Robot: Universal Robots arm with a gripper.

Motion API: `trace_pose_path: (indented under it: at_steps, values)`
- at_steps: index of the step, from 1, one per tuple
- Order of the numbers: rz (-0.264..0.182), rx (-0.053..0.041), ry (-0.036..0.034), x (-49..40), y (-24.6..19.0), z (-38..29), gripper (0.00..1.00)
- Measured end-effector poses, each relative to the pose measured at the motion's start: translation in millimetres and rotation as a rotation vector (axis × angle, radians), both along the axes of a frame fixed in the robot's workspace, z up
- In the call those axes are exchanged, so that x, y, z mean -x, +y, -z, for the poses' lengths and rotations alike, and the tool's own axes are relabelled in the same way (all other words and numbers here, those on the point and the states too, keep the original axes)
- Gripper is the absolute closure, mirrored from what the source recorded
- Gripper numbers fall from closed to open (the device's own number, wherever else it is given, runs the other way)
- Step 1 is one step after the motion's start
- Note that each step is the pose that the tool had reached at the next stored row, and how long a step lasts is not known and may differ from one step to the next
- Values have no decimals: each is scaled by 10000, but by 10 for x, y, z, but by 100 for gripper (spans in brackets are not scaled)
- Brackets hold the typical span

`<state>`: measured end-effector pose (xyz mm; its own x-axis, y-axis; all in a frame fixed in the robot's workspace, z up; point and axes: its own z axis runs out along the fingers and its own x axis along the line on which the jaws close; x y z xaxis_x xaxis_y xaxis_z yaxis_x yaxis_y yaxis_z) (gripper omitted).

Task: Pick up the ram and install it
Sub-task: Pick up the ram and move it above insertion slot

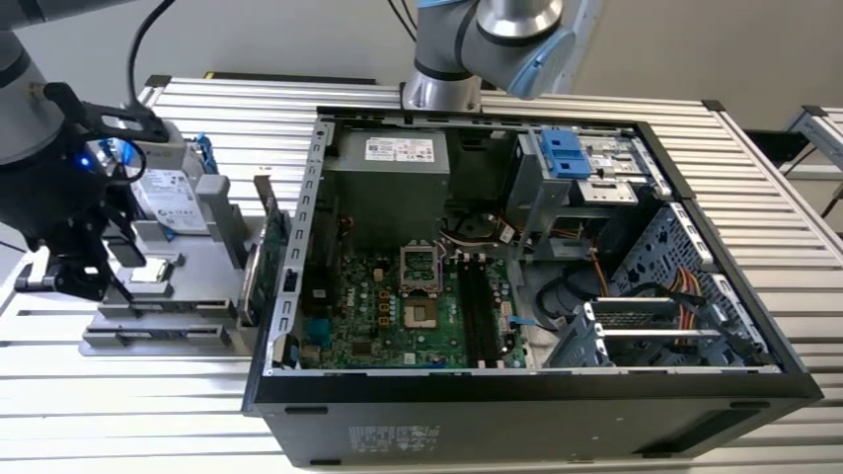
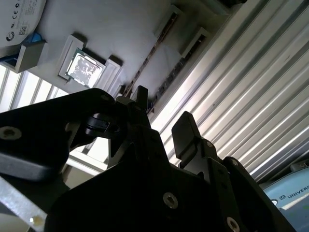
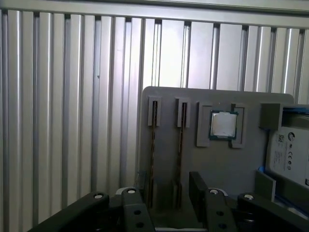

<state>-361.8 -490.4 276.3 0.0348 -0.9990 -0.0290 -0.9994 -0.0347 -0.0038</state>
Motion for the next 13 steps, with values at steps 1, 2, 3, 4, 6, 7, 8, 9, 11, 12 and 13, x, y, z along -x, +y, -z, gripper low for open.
trace_pose_path:
  at_steps: [1,2,3,4,6,7,8,9,11,12,13]
  values:
    - [0,0,0,0,0,9,0]
    - [0,0,0,0,0,17,0]
    - [0,0,1,0,0,26,0]
    - [0,1,1,0,0,33,0]
    - [0,0,0,0,0,49,0]
    - [0,0,0,0,0,57,0]
    - [0,0,0,0,0,66,0]
    - [0,0,0,0,0,74,0]
    - [0,0,0,0,0,92,0]
    - [0,0,0,0,0,104,0]
    - [1,-1,-1,-1,0,112,0]
